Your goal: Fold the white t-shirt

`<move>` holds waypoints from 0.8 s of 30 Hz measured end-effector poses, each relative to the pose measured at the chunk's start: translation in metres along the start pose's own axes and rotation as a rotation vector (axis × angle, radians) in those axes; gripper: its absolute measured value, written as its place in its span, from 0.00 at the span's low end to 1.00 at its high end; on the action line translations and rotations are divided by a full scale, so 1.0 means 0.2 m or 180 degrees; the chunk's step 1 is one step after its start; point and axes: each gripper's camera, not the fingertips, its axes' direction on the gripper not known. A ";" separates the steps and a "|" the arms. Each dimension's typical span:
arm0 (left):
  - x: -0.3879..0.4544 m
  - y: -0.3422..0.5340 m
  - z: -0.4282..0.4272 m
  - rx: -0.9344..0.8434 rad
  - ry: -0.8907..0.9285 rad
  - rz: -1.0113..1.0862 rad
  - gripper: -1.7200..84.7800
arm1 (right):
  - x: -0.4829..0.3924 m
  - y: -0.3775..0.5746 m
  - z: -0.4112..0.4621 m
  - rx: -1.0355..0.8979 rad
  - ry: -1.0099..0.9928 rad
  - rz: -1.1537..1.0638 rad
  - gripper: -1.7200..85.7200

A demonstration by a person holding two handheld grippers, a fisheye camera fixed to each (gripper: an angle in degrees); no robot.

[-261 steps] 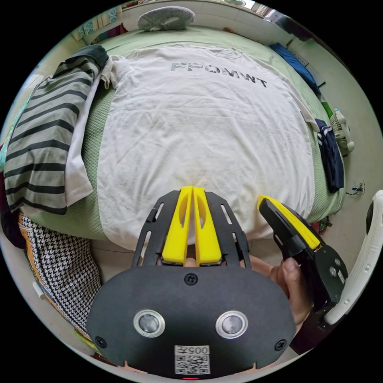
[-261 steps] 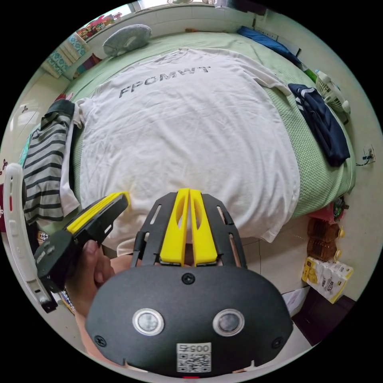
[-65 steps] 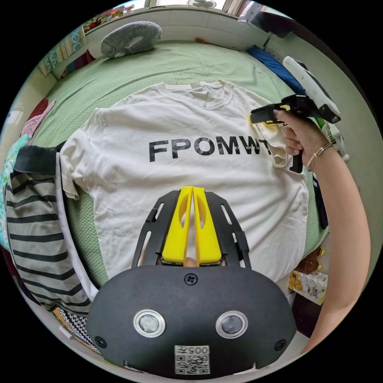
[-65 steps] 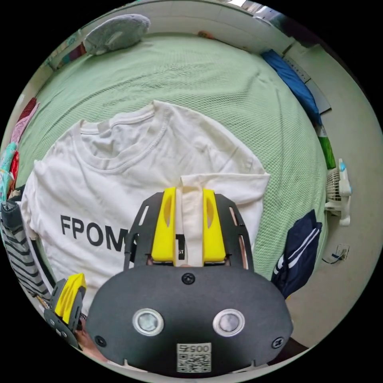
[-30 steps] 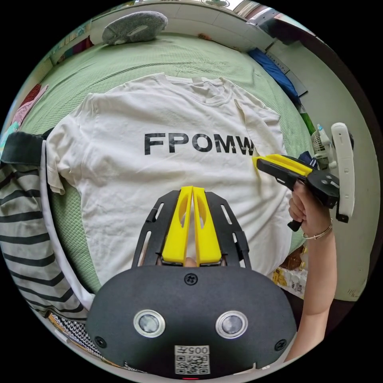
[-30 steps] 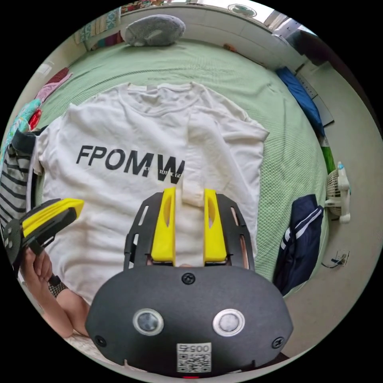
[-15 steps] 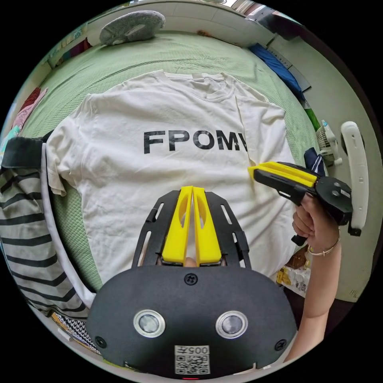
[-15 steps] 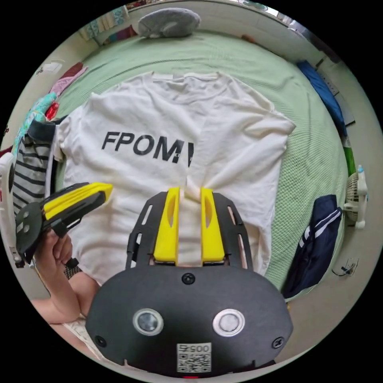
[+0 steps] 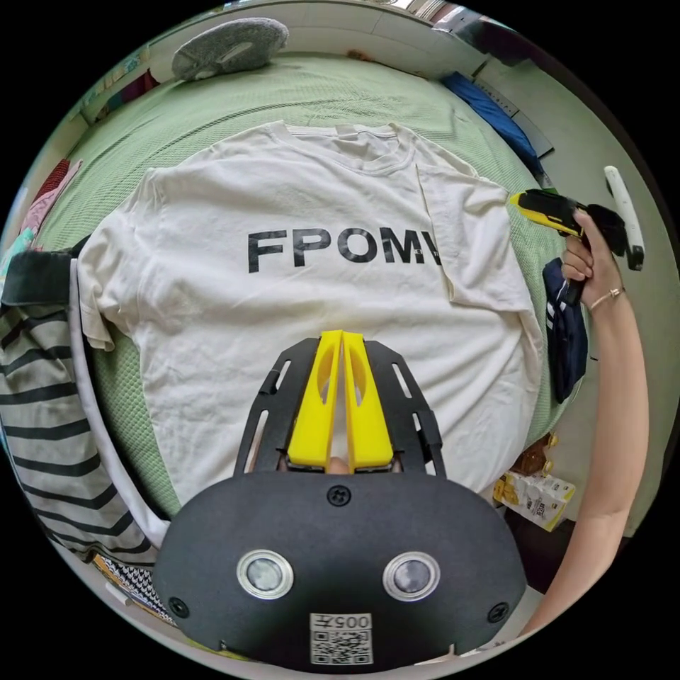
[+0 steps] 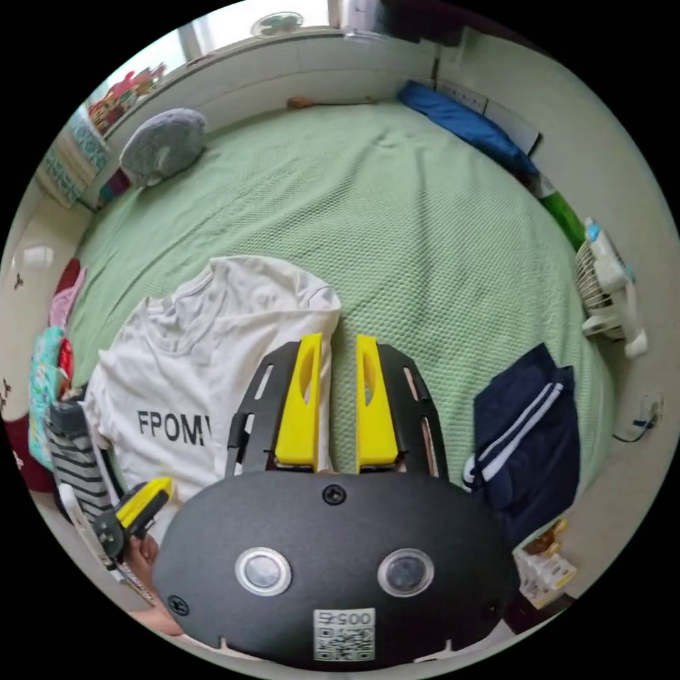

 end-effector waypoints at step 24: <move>-0.18 0.05 -0.10 -0.0032 0.0186 -0.0081 0.02 | 0.02 0.29 -0.09 -0.0262 0.0095 -0.0748 0.08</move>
